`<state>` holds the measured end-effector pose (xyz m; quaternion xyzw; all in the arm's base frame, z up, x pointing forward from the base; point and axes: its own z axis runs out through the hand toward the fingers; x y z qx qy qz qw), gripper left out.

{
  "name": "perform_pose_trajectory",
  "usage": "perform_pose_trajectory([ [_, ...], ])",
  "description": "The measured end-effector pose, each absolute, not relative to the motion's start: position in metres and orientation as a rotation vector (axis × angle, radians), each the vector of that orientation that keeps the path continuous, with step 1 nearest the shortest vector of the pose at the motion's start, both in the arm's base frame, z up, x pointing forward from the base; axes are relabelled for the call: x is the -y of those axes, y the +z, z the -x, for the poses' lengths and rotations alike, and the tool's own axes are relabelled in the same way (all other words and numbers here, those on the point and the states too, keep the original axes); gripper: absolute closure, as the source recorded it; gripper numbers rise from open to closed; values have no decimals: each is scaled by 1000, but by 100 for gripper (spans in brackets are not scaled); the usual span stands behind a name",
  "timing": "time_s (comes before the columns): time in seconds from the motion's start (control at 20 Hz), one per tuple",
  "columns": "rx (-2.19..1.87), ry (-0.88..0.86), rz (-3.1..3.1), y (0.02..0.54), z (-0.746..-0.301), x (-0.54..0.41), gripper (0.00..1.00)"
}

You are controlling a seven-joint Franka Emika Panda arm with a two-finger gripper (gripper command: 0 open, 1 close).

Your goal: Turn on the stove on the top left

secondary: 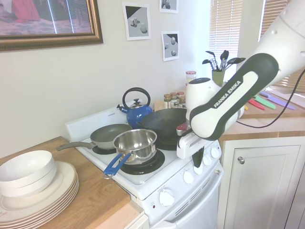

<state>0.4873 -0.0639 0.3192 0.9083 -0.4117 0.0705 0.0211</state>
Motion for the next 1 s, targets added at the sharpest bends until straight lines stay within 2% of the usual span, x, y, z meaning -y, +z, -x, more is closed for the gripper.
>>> perform_pose_trajectory([
  [0.2,1291,279,-2844,351,-470,71,100],
  [0.25,1309,279,-2848,357,-466,73,0],
  [1.0,1324,223,-2882,359,-451,85,0],
])
